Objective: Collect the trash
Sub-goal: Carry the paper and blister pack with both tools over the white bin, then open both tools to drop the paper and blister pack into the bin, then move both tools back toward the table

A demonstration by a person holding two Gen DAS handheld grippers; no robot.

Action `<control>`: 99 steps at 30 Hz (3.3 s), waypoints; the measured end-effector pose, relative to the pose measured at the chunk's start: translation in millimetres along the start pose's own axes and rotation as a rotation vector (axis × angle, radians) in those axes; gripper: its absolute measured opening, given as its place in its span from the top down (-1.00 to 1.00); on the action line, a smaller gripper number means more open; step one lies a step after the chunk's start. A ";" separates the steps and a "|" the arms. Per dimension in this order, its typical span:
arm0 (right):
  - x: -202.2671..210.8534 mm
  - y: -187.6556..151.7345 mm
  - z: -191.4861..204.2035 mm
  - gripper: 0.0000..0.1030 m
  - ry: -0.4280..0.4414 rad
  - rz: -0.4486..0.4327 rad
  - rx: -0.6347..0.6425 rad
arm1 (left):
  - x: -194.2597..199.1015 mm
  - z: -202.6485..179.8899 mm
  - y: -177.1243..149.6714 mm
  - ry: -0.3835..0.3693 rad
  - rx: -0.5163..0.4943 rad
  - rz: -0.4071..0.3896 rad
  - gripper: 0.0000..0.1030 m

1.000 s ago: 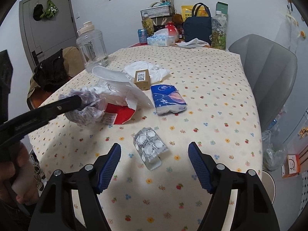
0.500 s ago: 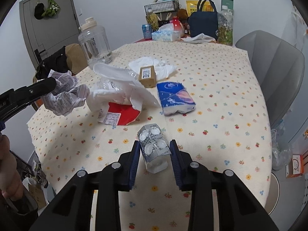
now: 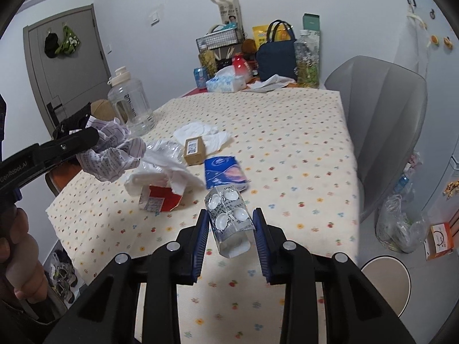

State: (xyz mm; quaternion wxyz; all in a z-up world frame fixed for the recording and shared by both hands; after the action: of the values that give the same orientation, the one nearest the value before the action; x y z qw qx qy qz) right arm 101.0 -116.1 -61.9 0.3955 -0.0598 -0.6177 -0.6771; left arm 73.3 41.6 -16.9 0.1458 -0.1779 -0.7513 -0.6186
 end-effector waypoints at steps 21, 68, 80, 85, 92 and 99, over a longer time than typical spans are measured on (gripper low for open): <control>58.2 -6.0 -139.8 0.38 -0.174 -0.099 -0.205 | -64.4 -142.3 -6.3 -0.182 -0.132 0.095 0.58; 147.7 -138.5 -416.9 -0.28 -0.565 -0.142 -0.636 | -200.3 -415.5 -124.9 -0.479 -0.371 0.430 0.58; 162.7 -144.5 -424.7 -0.31 -0.600 -0.148 -0.652 | -209.6 -430.0 -122.2 -0.499 -0.347 0.425 -0.66; 156.0 -133.9 -413.3 -0.56 -0.584 -0.148 -0.626 | -200.6 -403.0 -98.7 -0.458 -0.308 0.366 -0.89; 156.0 -101.2 -383.6 -0.85 -0.621 -0.206 -0.556 | -181.7 -349.9 -53.6 -0.367 -0.233 0.230 -0.89; 152.5 -52.4 -348.8 -0.85 -0.675 -0.231 -0.449 | -157.0 -302.7 -16.1 -0.309 -0.180 0.108 -0.89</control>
State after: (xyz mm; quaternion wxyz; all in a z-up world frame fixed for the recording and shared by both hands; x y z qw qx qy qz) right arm 107.5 -498.7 -96.5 0.0698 -0.2933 -0.5523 -0.7772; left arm 206.1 -271.8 -41.9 0.0453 -0.3234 -0.6957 -0.6398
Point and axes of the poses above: each gripper's, at about its wrist camera, not at the fingertips, and x roughly against the way its jaws point, z to its left, y to its top, the point moved 9 cm from there along -x, roughly the way its jaws point, and after that the axes turned 4 degrees about -z, right-handed, at the moved point
